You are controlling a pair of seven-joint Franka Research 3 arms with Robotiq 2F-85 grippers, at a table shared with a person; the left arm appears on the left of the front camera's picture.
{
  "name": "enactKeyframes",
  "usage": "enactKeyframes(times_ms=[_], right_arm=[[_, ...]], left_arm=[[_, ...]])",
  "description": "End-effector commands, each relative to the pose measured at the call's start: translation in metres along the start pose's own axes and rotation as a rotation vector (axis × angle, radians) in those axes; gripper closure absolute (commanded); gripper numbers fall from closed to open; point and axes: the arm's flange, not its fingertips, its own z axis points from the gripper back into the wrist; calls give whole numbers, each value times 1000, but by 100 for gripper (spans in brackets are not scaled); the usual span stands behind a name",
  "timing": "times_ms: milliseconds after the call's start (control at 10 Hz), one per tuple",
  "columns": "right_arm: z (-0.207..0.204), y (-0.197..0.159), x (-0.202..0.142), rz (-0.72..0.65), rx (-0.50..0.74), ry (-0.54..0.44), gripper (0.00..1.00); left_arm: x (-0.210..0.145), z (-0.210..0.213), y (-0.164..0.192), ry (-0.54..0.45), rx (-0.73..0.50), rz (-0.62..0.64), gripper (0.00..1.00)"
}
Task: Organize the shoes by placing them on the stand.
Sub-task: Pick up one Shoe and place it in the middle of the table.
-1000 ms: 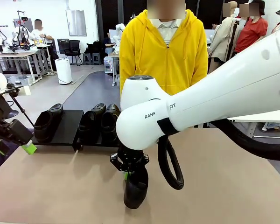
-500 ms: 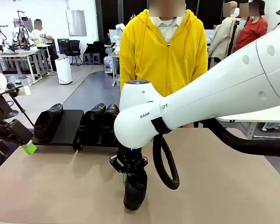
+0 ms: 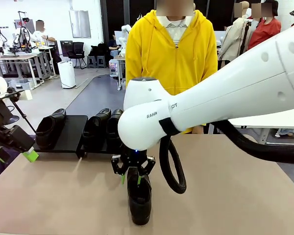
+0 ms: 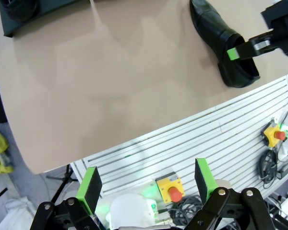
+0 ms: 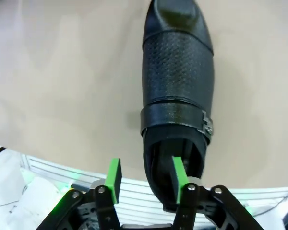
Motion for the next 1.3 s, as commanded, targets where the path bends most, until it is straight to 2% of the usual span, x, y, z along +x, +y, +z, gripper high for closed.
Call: enactKeyframes(times_ms=[0, 200, 400, 500, 700, 900, 1100, 1200], right_arm=[[59, -40, -20, 43, 73, -59, 0], [110, -99, -51, 100, 127, -53, 0], [140, -184, -92, 207, 164, -59, 0], [152, -238, -113, 160, 217, -95, 0], [156, -309, -143, 99, 312, -139, 0], [144, -346, -159, 67, 344, -175, 0], [139, -361, -169, 125, 445, -307, 0], [180, -353, -144, 46, 353, -189, 0]], left_arm=[[1, 1, 1, -4, 3, -11, 0], [1, 1, 1, -4, 3, -11, 0], [1, 1, 1, -4, 3, -11, 0], [1, 1, 1, -4, 3, -11, 0], [1, 1, 1, -4, 3, -11, 0], [1, 1, 1, -4, 3, -11, 0], [1, 1, 1, -4, 3, -11, 0], [1, 1, 1, -4, 3, -11, 0]])
